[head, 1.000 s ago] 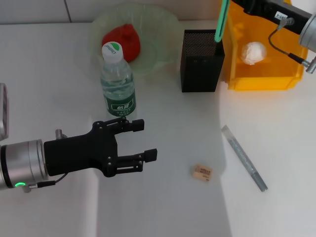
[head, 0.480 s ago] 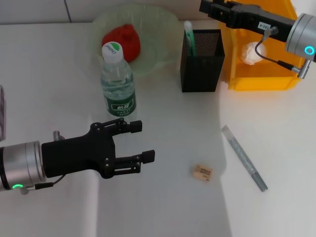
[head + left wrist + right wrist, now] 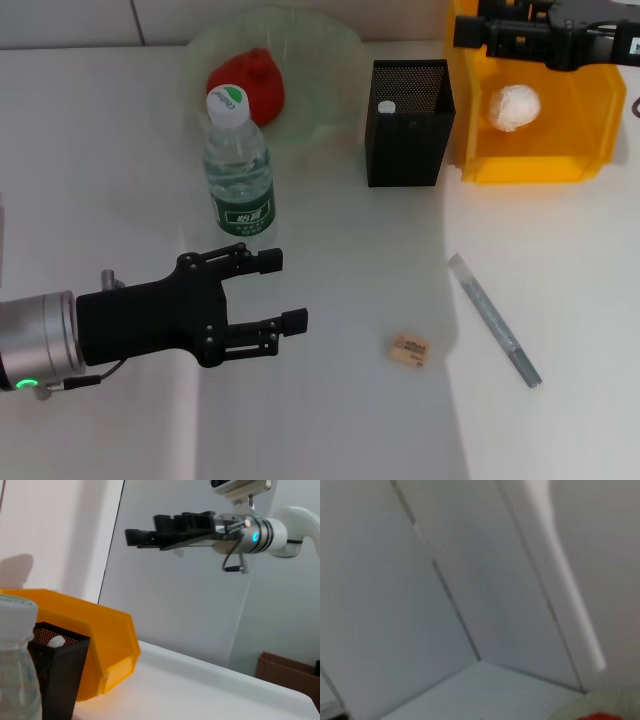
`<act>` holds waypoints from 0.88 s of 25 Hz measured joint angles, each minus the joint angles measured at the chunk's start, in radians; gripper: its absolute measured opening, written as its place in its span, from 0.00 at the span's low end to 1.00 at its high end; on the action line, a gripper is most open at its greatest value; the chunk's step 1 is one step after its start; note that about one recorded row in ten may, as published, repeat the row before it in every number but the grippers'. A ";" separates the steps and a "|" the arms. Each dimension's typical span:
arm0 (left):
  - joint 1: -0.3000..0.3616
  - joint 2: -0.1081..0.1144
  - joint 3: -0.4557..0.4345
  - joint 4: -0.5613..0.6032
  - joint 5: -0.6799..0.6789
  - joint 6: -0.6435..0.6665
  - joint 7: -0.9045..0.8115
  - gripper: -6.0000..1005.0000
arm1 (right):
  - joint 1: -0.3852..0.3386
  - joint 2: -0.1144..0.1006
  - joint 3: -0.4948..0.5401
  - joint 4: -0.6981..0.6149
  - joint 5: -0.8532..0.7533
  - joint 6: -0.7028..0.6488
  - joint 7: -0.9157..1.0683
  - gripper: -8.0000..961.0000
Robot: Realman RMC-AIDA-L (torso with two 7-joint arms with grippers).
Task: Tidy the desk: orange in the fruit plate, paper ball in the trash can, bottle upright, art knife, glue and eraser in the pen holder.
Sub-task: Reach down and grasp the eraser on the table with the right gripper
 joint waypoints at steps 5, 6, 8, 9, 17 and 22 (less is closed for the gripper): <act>0.000 0.009 0.000 0.000 0.000 0.019 0.000 0.80 | 0.092 -0.005 -0.054 -0.242 -0.319 -0.298 0.210 0.65; 0.000 0.009 0.000 0.000 0.000 0.019 0.000 0.80 | 0.120 -0.003 -0.092 -0.263 -0.388 -0.338 0.236 0.65; -0.004 0.021 0.004 0.000 0.001 0.019 0.000 0.80 | 0.160 0.005 -0.178 -0.273 -0.509 -0.365 0.281 0.65; -0.005 0.022 0.005 0.000 0.001 0.019 0.000 0.80 | 0.176 0.010 -0.231 -0.266 -0.571 -0.358 0.301 0.65; -0.005 0.035 0.001 0.001 0.023 0.013 -0.002 0.80 | 0.248 0.020 -0.611 -0.069 -0.686 -0.143 0.371 0.65; -0.002 0.038 0.000 0.001 0.024 0.012 -0.002 0.80 | 0.287 0.022 -0.658 0.030 -0.684 -0.105 0.371 0.65</act>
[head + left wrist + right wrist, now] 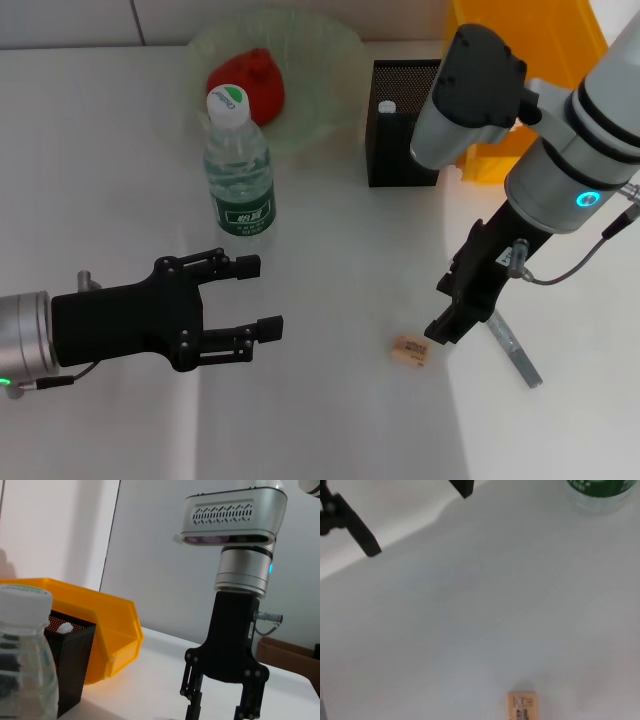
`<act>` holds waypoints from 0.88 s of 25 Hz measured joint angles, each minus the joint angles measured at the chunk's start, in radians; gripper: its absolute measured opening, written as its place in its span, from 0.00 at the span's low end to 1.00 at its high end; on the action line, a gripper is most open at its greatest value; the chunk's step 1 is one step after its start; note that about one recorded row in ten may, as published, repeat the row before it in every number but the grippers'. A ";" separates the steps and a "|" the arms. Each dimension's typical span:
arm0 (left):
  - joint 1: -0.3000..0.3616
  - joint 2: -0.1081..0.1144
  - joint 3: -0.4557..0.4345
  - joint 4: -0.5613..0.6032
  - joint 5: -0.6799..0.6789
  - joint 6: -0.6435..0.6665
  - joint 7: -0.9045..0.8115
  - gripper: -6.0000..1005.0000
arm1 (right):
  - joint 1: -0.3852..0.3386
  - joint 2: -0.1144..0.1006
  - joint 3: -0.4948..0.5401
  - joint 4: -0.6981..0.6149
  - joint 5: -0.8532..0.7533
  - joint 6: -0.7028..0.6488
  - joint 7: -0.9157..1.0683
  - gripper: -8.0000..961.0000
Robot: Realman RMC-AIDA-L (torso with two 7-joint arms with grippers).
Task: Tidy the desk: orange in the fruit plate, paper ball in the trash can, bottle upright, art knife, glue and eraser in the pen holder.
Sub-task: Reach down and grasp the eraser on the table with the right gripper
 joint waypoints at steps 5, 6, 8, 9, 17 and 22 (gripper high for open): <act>0.003 0.002 -0.002 -0.008 0.000 -0.010 0.006 0.80 | 0.000 0.003 -0.105 0.032 0.009 0.076 0.000 0.64; 0.004 0.001 -0.002 -0.008 0.000 -0.012 0.007 0.80 | -0.001 0.003 -0.121 0.036 0.017 0.086 0.000 0.64; 0.004 -0.001 -0.002 -0.008 0.000 -0.013 0.007 0.80 | -0.002 0.003 -0.151 0.049 0.041 0.107 0.002 0.64; 0.004 -0.001 -0.002 -0.008 0.000 -0.013 0.007 0.80 | -0.002 0.004 -0.162 0.056 0.052 0.118 0.002 0.64; 0.005 -0.015 -0.002 -0.005 0.000 -0.015 0.010 0.80 | -0.004 0.006 -0.224 0.086 0.074 0.177 0.019 0.64; 0.005 -0.015 -0.002 -0.005 0.000 -0.015 0.010 0.80 | -0.004 0.006 -0.233 0.100 0.075 0.189 0.027 0.50</act>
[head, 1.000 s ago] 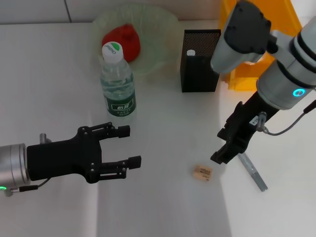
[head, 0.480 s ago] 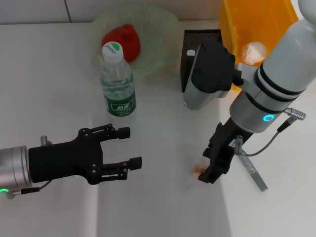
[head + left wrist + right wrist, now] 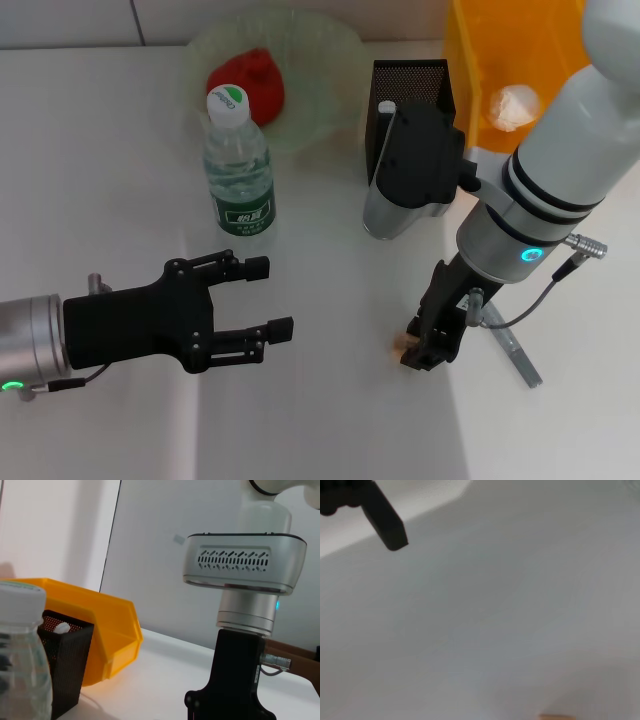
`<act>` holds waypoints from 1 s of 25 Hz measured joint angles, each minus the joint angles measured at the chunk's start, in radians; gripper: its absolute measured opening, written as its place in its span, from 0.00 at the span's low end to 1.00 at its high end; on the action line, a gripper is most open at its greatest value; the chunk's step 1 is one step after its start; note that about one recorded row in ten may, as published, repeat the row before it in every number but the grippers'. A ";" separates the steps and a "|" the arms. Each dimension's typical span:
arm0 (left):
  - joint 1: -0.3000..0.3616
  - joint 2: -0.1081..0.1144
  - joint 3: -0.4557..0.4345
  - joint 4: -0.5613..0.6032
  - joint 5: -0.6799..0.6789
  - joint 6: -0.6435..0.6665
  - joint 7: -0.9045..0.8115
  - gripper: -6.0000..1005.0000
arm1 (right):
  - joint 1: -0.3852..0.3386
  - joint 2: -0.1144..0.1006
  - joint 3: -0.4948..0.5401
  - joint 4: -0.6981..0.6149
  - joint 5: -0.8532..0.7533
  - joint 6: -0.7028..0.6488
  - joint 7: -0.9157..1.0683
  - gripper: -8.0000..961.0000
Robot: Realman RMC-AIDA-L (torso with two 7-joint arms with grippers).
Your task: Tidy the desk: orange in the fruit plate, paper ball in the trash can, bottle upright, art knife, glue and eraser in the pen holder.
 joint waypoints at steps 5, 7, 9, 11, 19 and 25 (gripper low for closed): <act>-0.006 -0.002 0.000 -0.002 0.000 0.000 0.001 0.80 | 0.002 0.000 -0.003 0.007 0.000 0.007 0.003 0.40; -0.006 -0.002 0.000 -0.002 0.000 0.000 0.001 0.80 | 0.002 0.000 -0.003 0.003 0.000 0.008 0.004 0.39; -0.006 -0.002 0.000 -0.002 0.000 0.000 0.001 0.80 | 0.001 0.000 -0.003 0.000 0.000 0.008 0.005 0.38; -0.005 -0.002 -0.001 -0.002 0.000 -0.001 0.002 0.80 | 0.001 0.000 -0.002 -0.001 0.000 0.008 0.007 0.37; -0.001 -0.002 -0.002 -0.003 -0.003 -0.011 0.002 0.80 | -0.052 -0.008 0.068 -0.167 -0.032 -0.047 0.030 0.27; 0.000 -0.003 -0.002 -0.003 -0.003 -0.011 0.002 0.80 | -0.094 -0.008 0.385 -0.400 -0.092 -0.094 0.038 0.28</act>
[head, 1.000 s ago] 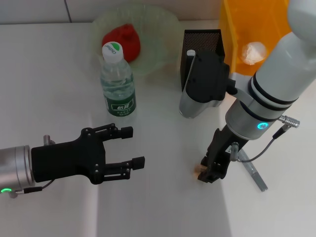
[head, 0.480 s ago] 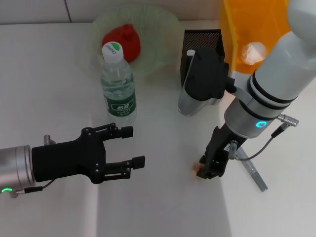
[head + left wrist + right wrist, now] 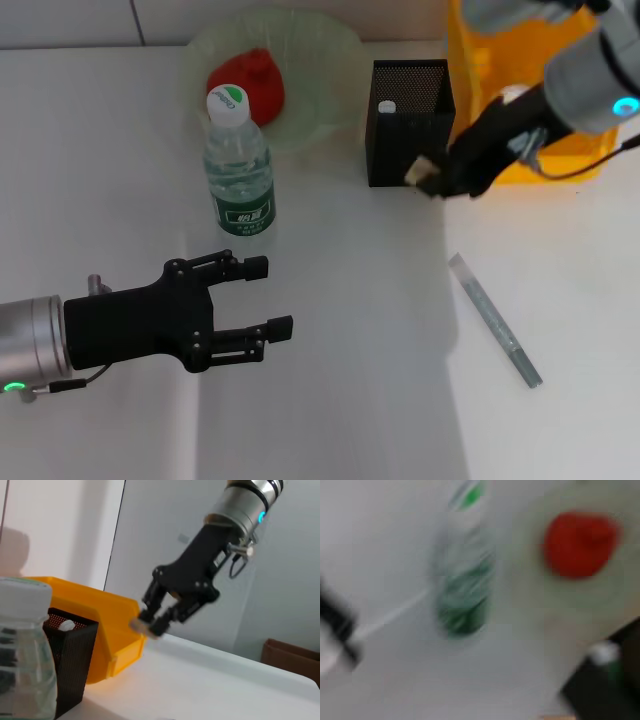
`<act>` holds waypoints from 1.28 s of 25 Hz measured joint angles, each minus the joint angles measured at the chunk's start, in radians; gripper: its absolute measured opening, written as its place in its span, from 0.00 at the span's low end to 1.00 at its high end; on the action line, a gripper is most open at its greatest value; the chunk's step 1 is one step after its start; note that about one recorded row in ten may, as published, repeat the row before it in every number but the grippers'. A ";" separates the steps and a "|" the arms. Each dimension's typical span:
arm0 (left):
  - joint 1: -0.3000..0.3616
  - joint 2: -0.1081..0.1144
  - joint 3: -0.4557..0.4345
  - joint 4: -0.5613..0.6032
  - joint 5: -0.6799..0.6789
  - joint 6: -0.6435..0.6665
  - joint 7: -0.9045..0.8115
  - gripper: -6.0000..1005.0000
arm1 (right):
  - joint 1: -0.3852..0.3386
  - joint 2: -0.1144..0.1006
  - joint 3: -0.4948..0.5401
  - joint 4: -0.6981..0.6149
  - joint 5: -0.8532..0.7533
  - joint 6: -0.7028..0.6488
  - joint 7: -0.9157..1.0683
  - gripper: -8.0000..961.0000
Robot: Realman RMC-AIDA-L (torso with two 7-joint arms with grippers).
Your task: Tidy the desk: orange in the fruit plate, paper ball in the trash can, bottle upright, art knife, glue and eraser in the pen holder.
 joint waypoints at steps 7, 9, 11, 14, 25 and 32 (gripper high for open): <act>-0.003 -0.008 0.000 0.000 0.002 0.000 0.000 0.80 | 0.036 -0.010 0.207 0.101 0.011 0.234 -0.001 0.28; -0.004 -0.009 0.000 0.002 0.002 0.001 -0.003 0.80 | 0.057 -0.012 0.208 0.167 0.012 0.284 -0.021 0.28; -0.004 -0.009 0.000 0.003 0.002 0.002 -0.006 0.80 | 0.076 -0.009 0.209 0.218 0.012 0.314 -0.041 0.28; -0.005 -0.009 0.000 0.003 0.003 0.003 -0.008 0.80 | 0.098 -0.007 0.208 0.277 0.012 0.343 -0.062 0.28; -0.002 -0.011 0.000 0.000 0.003 0.001 -0.006 0.80 | 0.093 -0.004 0.208 0.234 0.015 0.300 -0.067 0.40; -0.003 -0.009 0.000 0.005 0.003 0.005 -0.011 0.80 | 0.056 -0.003 0.201 -0.016 -0.010 -0.046 0.065 0.59</act>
